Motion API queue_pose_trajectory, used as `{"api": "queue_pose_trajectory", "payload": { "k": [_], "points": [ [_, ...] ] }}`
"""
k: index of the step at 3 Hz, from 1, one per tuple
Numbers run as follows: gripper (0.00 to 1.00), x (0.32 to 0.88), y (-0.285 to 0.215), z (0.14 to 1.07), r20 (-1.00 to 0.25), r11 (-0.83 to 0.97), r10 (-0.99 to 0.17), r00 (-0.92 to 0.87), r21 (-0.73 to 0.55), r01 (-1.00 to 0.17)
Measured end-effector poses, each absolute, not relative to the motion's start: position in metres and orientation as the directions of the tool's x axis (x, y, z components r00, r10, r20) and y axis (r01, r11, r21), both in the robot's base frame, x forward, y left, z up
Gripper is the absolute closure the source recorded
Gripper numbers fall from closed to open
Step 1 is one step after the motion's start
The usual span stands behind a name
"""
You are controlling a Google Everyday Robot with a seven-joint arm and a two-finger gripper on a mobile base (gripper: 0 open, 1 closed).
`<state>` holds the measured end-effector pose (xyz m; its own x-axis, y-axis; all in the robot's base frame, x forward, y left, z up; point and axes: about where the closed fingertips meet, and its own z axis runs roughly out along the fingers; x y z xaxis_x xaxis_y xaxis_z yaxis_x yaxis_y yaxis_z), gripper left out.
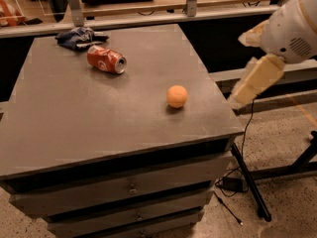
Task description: Move coke can near blue chip bag
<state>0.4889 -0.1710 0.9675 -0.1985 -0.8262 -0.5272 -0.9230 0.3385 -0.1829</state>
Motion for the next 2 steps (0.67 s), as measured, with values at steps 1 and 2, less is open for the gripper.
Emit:
{"api": "queue_pose_trajectory", "payload": {
  "k": [1,2],
  "points": [
    [0.0,0.544,-0.11,0.976,-0.736,0.372,-0.655,-0.172,-0.116,-0.921],
    [0.0,0.575,-0.077,0.971,-0.798,0.409,-0.573,-0.184,-0.084,-0.909]
  ]
}}
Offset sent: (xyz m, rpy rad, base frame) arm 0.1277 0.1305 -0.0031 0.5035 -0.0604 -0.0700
